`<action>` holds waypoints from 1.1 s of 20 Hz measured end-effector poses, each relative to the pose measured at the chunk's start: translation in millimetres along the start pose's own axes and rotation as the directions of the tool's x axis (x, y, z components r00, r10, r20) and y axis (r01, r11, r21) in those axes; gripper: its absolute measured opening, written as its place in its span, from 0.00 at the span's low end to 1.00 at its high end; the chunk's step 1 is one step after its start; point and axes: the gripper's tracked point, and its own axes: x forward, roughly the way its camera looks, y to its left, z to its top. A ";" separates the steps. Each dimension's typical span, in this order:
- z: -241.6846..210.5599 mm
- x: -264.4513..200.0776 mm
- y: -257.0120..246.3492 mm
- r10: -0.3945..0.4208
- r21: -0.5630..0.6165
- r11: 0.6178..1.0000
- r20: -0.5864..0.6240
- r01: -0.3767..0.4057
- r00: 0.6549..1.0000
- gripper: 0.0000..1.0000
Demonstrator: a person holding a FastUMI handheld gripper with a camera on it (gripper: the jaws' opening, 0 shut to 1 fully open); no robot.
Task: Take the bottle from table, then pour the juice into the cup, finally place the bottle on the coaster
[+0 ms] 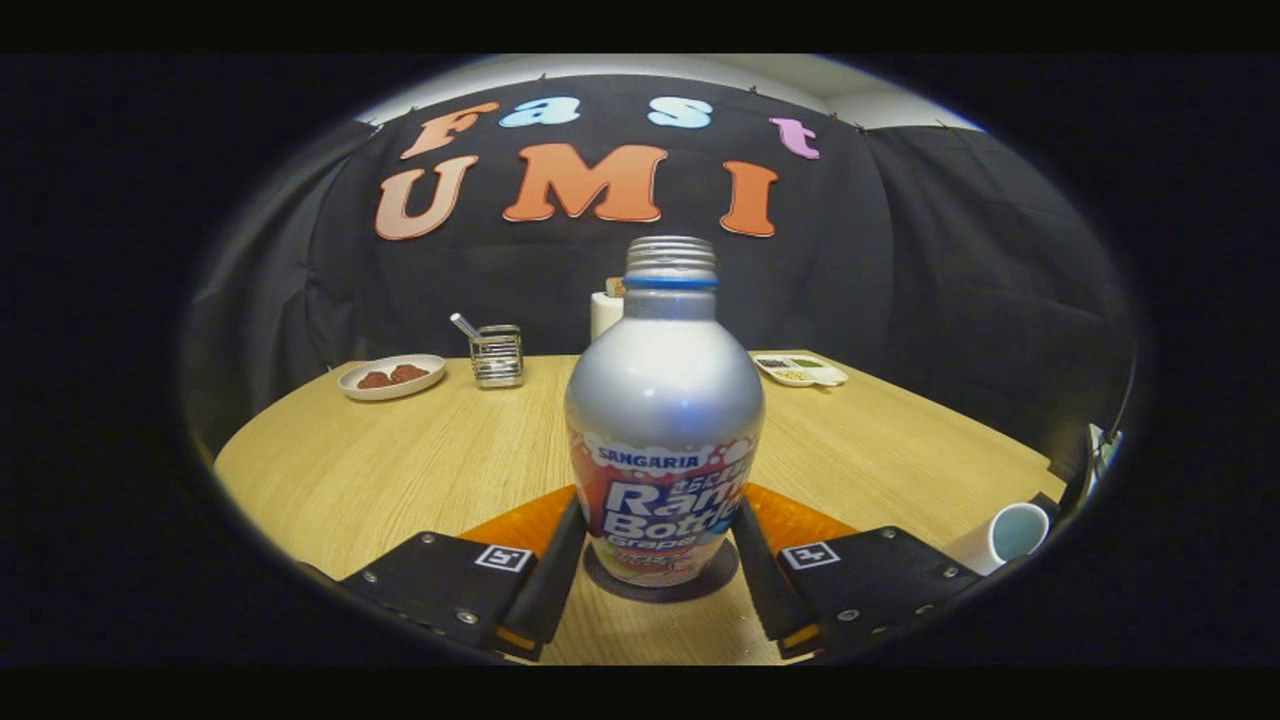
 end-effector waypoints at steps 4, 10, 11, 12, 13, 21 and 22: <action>-4.7 9.5 -1.9 -0.006 -0.017 1.000 0.000 0.006 1.000 0.78; -3.2 -2.1 -8.3 0.000 0.022 1.000 0.017 0.000 1.000 0.84; -1.3 -7.2 -11.4 -0.003 0.023 1.000 0.032 0.002 0.999 0.89; 0.9 -12.9 -16.1 -0.008 0.024 1.000 0.041 0.007 0.999 0.90; 6.2 -19.2 -19.7 -0.009 0.032 0.999 0.062 0.007 0.998 0.92; 24.2 -96.1 -19.9 0.038 0.069 0.997 0.136 -0.047 0.990 0.97; 25.7 -110.2 -18.5 0.046 0.072 0.996 0.146 -0.057 0.988 0.97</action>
